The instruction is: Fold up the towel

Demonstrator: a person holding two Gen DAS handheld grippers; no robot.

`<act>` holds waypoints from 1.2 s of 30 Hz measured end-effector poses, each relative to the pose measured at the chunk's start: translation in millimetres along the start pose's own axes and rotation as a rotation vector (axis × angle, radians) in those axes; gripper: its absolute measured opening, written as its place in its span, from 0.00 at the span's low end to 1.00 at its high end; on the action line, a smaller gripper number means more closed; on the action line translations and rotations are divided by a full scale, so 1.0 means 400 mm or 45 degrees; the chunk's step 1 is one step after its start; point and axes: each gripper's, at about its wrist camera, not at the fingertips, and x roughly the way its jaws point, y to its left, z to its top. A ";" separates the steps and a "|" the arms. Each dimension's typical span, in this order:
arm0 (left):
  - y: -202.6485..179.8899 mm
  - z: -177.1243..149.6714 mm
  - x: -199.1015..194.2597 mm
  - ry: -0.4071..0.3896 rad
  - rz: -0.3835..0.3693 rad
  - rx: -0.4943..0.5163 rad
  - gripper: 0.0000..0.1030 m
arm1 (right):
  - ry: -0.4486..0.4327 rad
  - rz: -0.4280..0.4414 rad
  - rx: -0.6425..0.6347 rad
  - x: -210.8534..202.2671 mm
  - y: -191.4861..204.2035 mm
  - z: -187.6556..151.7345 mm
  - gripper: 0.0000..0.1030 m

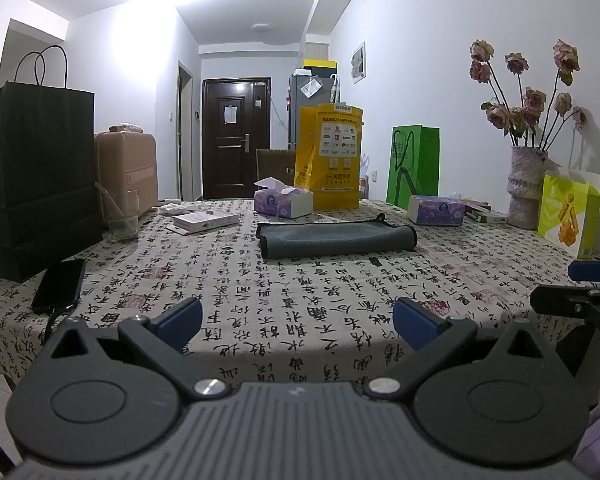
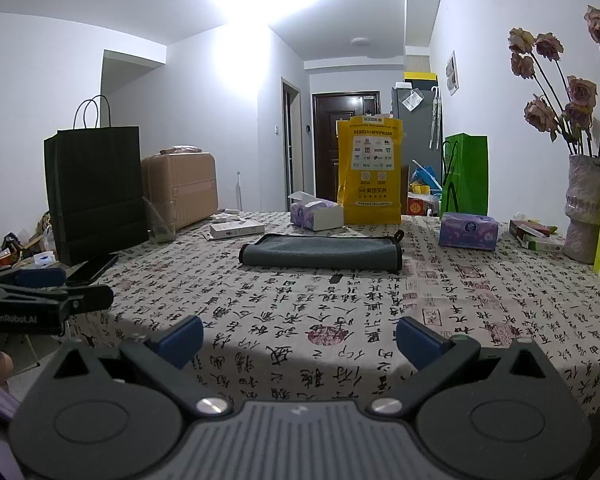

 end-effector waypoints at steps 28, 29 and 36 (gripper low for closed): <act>-0.003 -0.004 -0.002 0.004 0.000 0.000 1.00 | 0.003 0.000 0.003 0.001 -0.001 -0.005 1.00; -0.003 -0.005 -0.002 0.004 0.000 0.000 1.00 | 0.004 0.000 0.003 0.002 0.000 -0.006 1.00; -0.007 -0.010 -0.003 0.008 -0.002 0.000 1.00 | 0.004 0.000 0.003 0.002 0.000 -0.005 1.00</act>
